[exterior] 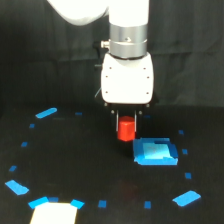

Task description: Pick up the red object from the table

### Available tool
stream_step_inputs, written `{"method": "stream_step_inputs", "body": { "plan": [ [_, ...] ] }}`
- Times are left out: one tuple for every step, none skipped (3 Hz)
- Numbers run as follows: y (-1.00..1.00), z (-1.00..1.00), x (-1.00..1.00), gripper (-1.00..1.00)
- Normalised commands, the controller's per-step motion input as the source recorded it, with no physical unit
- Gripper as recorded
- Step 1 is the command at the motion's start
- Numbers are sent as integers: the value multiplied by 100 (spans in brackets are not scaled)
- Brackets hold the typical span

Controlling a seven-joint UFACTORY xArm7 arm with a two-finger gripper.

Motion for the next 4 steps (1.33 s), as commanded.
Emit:
{"method": "stream_step_inputs", "body": {
  "plan": [
    [71, 100, 26, -47],
    [45, 100, -18, -100],
    [47, 100, -28, -71],
    [27, 95, -10, -99]
  ]
}}
